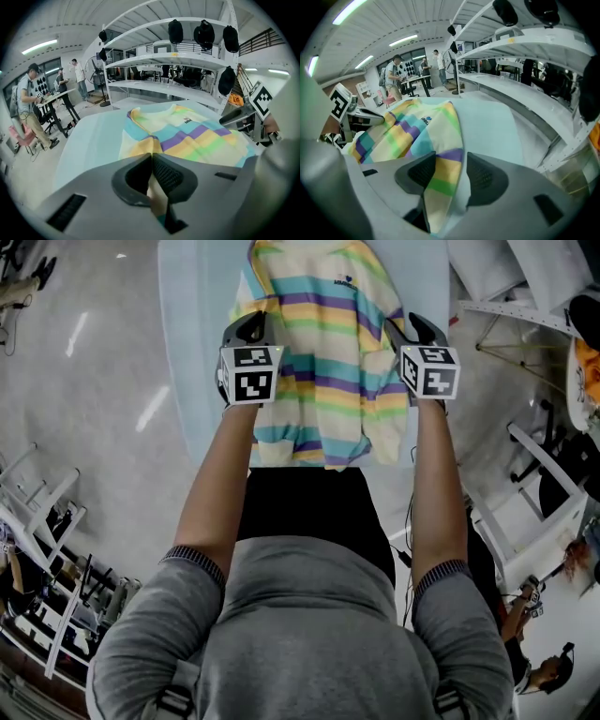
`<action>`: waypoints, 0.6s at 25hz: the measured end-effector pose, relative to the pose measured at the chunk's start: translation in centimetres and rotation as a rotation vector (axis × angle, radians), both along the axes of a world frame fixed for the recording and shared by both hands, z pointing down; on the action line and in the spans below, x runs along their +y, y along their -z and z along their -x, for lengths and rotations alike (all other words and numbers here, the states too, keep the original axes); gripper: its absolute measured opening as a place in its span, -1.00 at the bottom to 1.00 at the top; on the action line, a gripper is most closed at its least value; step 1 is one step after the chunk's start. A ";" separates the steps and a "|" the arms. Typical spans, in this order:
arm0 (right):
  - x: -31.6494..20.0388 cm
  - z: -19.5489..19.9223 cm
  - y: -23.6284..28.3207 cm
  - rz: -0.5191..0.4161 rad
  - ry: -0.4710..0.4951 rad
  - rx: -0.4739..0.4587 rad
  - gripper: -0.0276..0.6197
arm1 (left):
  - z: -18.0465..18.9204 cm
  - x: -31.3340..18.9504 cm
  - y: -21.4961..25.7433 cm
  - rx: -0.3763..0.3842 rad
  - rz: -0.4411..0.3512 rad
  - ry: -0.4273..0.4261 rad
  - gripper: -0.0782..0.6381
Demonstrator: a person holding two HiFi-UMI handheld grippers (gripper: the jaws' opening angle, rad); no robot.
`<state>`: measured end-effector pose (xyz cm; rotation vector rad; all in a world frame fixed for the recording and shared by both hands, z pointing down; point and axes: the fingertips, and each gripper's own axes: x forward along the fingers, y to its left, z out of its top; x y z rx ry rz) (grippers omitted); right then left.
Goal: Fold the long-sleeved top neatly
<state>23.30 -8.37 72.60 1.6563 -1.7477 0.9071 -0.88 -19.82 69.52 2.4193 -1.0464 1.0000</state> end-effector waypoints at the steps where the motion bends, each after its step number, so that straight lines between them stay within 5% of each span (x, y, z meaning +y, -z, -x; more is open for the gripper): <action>1: 0.0 0.0 -0.1 0.003 0.006 0.019 -0.32 | 0.4 -0.1 0.2 -0.001 -0.004 -0.002 -0.72; 3: -0.1 -0.1 -0.1 0.002 0.010 0.051 -0.80 | 1.3 -0.5 0.7 0.004 -0.013 -0.007 -0.73; 4: -0.1 -0.3 -0.1 0.002 0.009 0.059 -0.89 | 2.0 -0.8 1.0 0.006 -0.019 -0.007 -0.73; 11: -0.3 -2.4 0.5 0.000 -0.043 0.020 -0.89 | 8.5 -5.5 3.5 -0.023 -0.070 0.049 -0.73; 15: -0.8 -2.7 0.6 -0.006 -0.052 0.014 -0.55 | 10.8 -7.7 3.7 -0.049 -0.081 0.076 -0.73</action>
